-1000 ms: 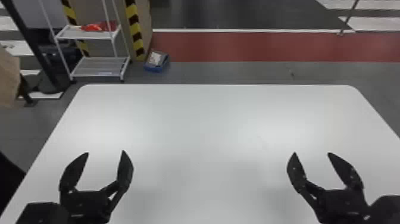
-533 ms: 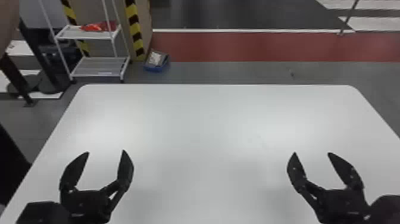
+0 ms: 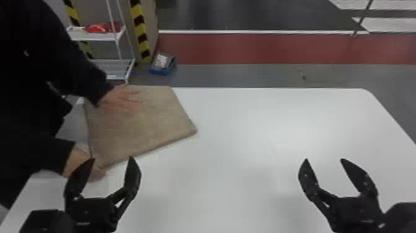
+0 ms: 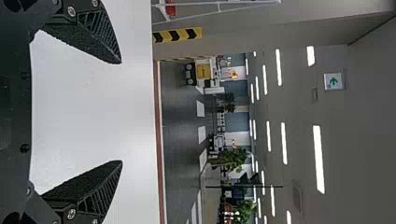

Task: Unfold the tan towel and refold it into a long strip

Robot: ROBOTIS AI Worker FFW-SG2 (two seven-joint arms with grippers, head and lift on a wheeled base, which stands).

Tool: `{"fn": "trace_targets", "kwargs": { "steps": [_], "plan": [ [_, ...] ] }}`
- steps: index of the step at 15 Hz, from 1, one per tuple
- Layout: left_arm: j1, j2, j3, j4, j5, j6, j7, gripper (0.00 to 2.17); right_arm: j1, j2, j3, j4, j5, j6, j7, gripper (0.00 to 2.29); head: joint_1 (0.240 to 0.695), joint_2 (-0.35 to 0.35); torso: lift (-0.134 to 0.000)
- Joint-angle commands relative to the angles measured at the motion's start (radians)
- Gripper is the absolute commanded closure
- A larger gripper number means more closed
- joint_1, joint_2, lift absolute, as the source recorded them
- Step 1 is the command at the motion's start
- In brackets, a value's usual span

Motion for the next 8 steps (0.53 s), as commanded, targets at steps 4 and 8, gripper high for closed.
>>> {"fn": "trace_targets", "kwargs": {
  "steps": [4,8],
  "plan": [
    [0.008,-0.003,-0.007,0.001,0.003,-0.012,0.0,0.13,0.001,0.001,0.001,0.0,-0.001,0.0,0.0,0.12,0.695,-0.011,-0.123],
    [0.008,-0.003,-0.006,0.009,0.004,-0.012,-0.005,0.13,0.001,0.006,0.001,0.0,0.0,0.0,0.0,0.12,0.695,-0.01,-0.123]
  ]
}}
